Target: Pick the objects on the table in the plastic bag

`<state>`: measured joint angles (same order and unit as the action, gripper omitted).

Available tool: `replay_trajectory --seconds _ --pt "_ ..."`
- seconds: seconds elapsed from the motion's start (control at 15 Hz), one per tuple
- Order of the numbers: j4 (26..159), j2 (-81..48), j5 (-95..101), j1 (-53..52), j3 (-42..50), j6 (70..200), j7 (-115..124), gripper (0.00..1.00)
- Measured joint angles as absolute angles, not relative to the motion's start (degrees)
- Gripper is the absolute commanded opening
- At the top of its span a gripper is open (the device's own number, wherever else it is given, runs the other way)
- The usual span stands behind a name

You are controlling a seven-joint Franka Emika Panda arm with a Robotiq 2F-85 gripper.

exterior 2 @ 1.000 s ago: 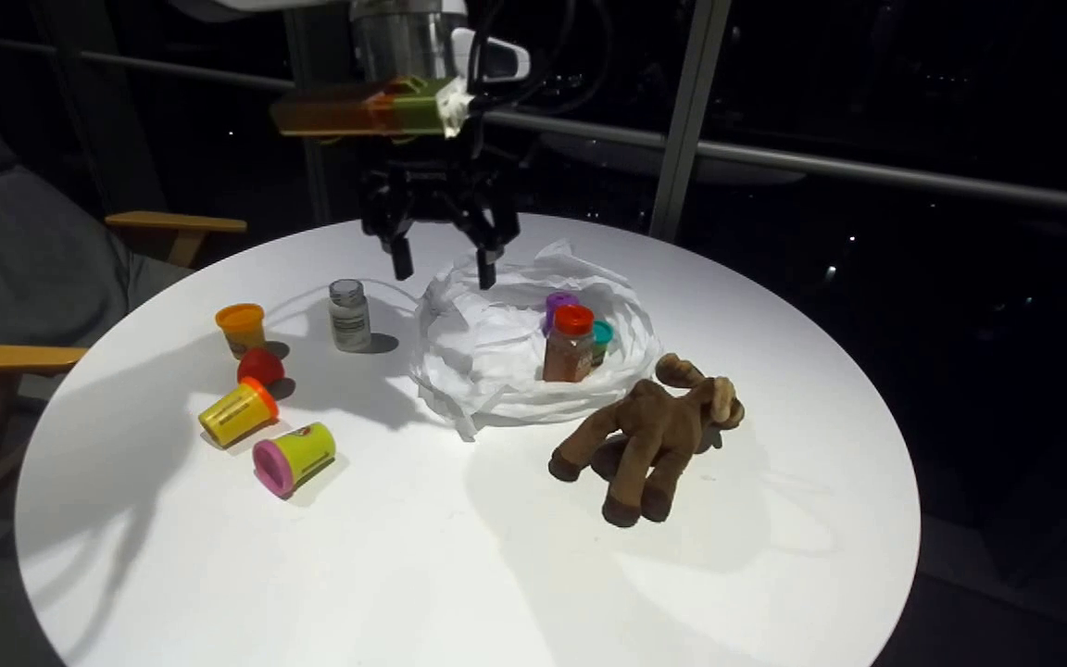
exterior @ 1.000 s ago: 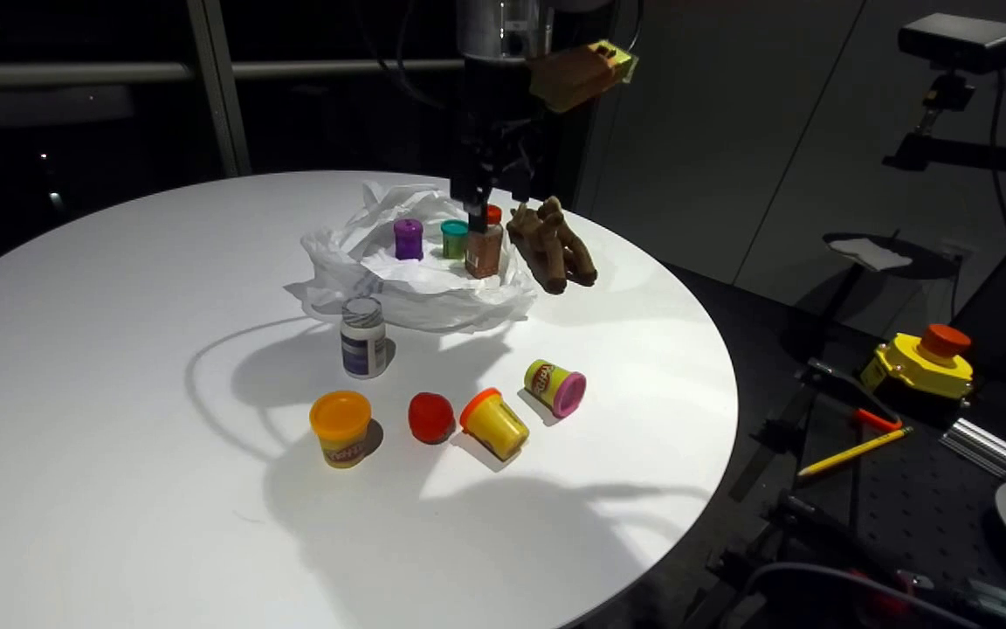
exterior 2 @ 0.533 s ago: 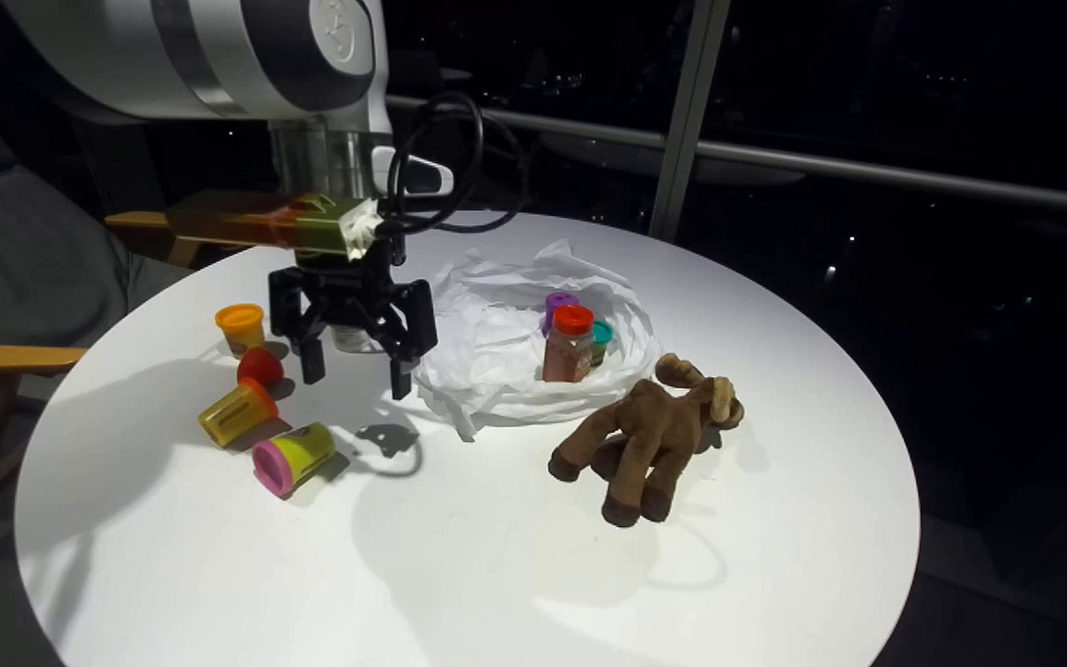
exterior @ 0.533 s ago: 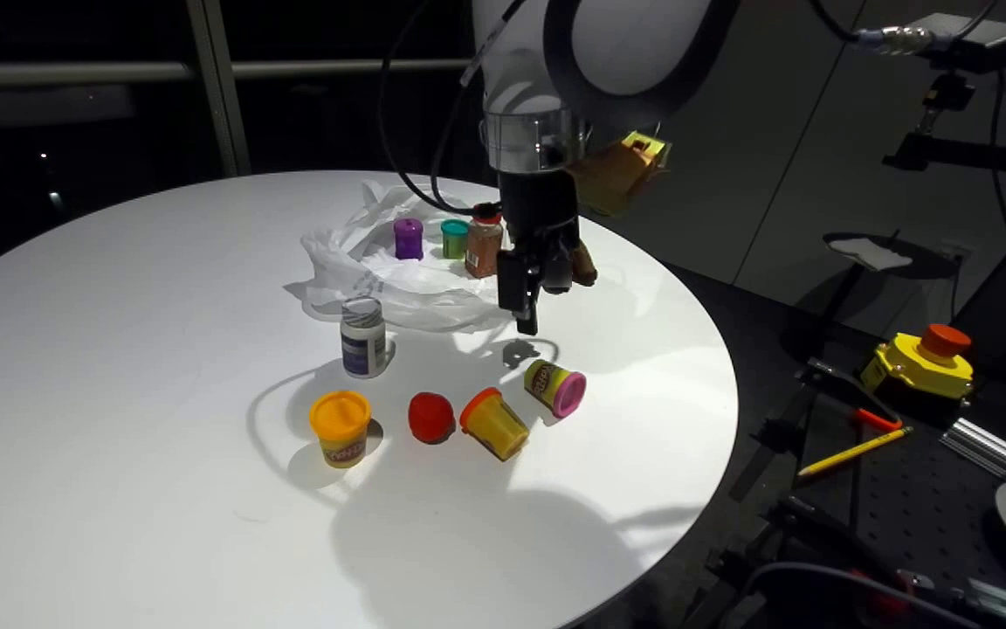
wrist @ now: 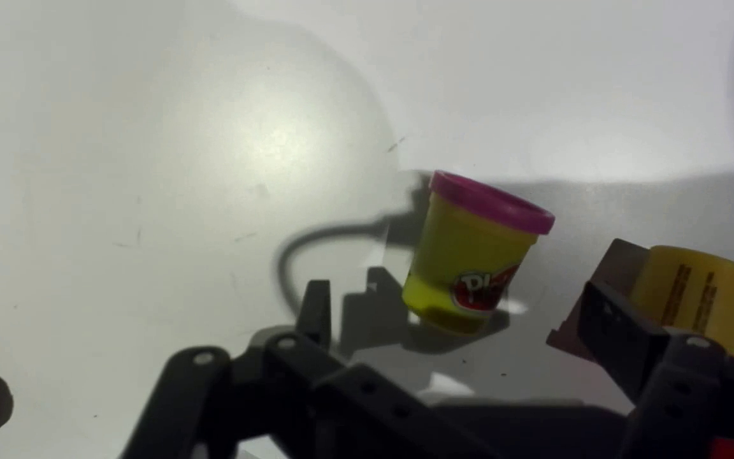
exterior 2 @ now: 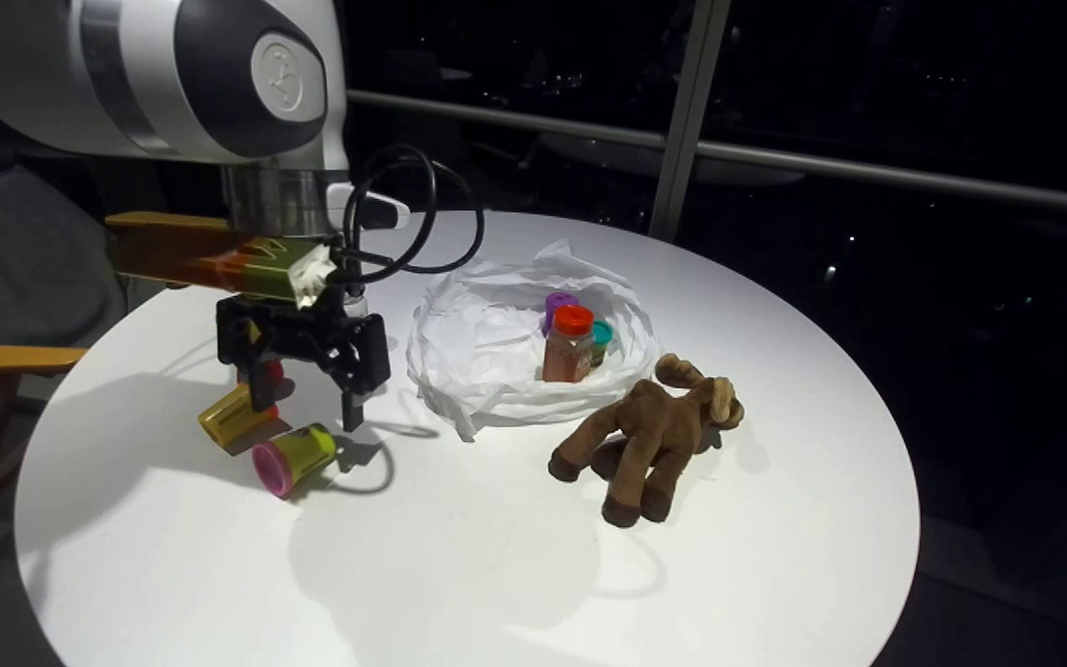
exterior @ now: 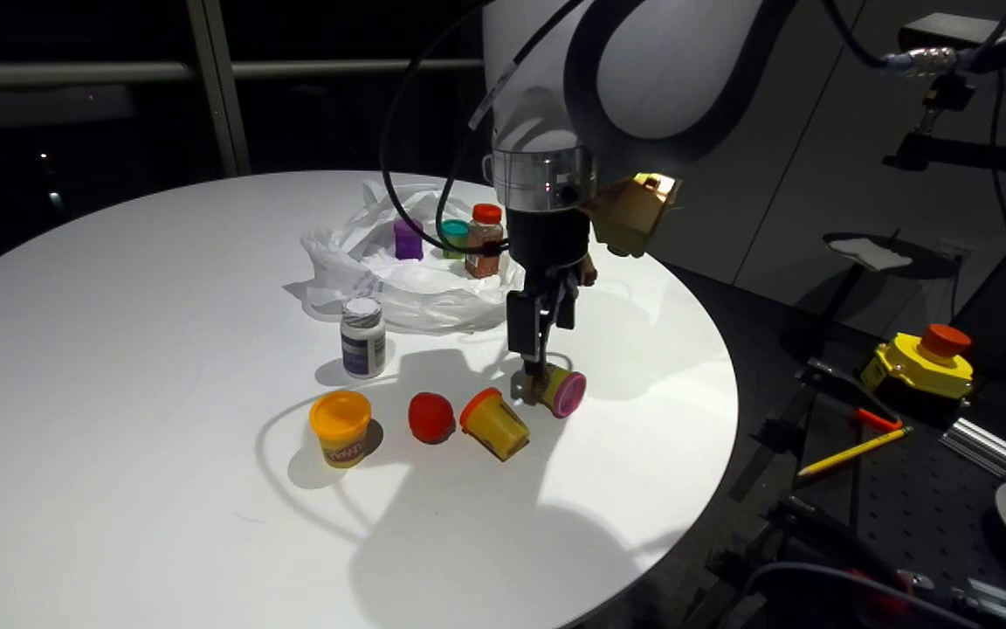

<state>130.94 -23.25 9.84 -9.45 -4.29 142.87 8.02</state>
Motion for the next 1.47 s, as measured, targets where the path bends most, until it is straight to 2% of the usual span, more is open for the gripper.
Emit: replay_trajectory --seconds 0.27,0.33,0.4,0.53,0.8,0.93,1.47 --pt "131.95 -24.97 9.86 -9.56 -4.32 144.49 8.02 1.00" --pt "131.98 -25.54 9.85 -9.56 -4.37 144.70 8.01 0.94" --pt "131.98 -26.09 9.84 -9.56 -4.43 144.99 8.01 0.72" --pt "131.97 -27.18 9.83 -9.56 -4.47 145.62 8.01 0.68" --pt "131.92 -28.10 9.86 -9.64 -4.28 145.95 8.13 0.35" --pt "131.75 -27.83 9.97 -9.88 -3.72 145.95 8.26 0.23" --pt "127.23 -19.66 15.67 -11.22 0.27 142.85 10.31 0.22"
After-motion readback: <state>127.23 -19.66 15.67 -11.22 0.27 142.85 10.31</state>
